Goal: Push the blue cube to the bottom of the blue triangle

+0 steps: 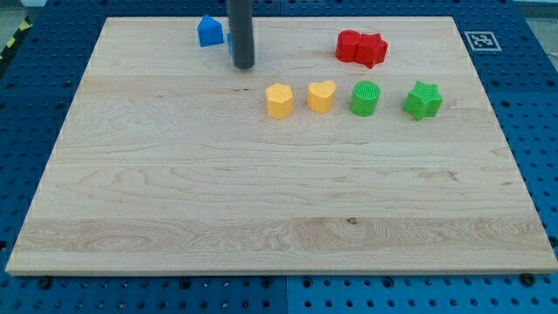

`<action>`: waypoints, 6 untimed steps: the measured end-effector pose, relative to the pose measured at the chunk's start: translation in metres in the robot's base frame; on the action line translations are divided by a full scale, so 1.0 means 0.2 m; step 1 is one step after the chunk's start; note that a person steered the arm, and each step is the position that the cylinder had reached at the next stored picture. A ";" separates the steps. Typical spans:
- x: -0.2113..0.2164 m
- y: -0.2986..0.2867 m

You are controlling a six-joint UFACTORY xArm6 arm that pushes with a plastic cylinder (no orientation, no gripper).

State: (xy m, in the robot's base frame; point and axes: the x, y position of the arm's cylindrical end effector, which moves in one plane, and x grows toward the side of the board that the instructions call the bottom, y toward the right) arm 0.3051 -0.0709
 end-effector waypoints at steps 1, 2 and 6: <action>0.00 -0.04; 0.00 -0.03; -0.09 0.24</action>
State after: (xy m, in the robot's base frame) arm 0.2864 -0.0222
